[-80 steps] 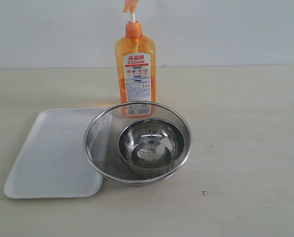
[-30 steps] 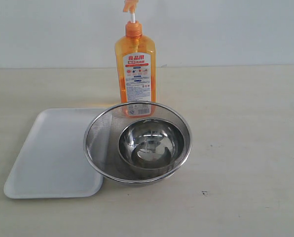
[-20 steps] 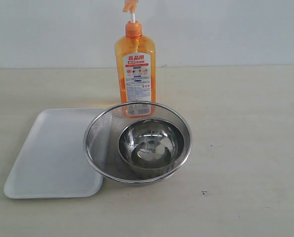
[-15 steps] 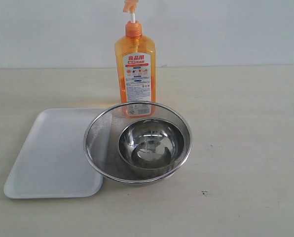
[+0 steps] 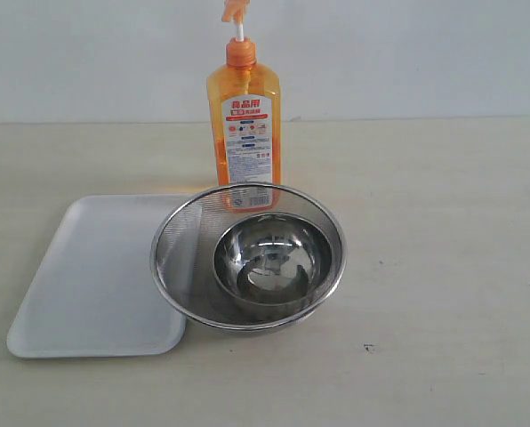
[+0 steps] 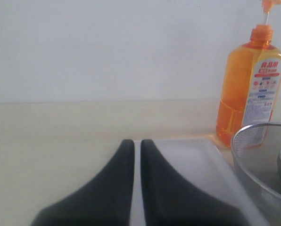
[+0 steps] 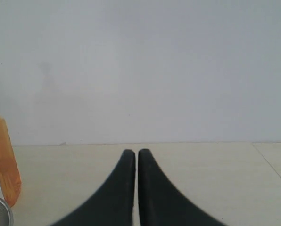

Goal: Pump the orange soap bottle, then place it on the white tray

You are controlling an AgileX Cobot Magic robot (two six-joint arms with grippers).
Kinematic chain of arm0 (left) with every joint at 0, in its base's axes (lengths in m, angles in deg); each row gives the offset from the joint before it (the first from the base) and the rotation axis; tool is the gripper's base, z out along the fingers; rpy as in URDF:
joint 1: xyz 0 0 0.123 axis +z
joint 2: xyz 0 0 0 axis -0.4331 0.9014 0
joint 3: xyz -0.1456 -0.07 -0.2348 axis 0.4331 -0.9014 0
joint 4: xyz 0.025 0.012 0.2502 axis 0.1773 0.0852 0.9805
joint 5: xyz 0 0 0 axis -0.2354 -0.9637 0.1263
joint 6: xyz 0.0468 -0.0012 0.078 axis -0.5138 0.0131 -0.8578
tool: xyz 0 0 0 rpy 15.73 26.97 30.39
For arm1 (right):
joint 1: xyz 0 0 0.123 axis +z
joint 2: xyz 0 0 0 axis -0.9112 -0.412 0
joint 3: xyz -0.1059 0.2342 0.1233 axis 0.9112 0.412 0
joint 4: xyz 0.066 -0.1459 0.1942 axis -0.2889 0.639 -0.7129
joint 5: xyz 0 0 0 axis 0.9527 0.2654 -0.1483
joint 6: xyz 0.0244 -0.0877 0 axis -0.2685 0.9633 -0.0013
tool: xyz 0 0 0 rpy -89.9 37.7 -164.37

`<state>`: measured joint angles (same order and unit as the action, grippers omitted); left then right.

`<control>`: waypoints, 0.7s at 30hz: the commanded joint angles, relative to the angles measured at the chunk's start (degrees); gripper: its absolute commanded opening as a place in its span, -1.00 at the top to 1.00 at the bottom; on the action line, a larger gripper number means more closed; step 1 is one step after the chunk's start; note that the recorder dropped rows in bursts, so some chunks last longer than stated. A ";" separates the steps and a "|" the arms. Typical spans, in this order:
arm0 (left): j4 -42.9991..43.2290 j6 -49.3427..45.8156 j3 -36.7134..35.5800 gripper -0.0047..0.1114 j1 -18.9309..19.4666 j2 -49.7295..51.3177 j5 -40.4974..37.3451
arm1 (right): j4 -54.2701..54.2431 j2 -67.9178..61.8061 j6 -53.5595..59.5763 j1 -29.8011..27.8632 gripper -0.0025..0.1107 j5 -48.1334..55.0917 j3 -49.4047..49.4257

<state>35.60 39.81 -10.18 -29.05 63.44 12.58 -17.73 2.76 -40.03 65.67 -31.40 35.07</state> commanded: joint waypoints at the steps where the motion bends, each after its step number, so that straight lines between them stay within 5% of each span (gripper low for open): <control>1: -0.63 -0.18 -0.22 0.84 0.32 -0.19 3.97 | -0.10 -0.33 -0.17 0.00 0.96 -0.69 -0.37; 11: -0.77 1.81 -0.22 0.84 0.32 -0.19 12.26 | -0.10 -0.33 -0.17 0.00 0.96 -0.69 -0.37; 21: -1.01 1.81 5.67 0.84 0.32 4.06 4.30 | -0.10 -0.96 -0.17 0.01 0.96 -0.07 -0.37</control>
<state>35.46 41.05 -6.21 -29.05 65.72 17.83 -17.73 2.67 -40.03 65.67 -31.40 35.07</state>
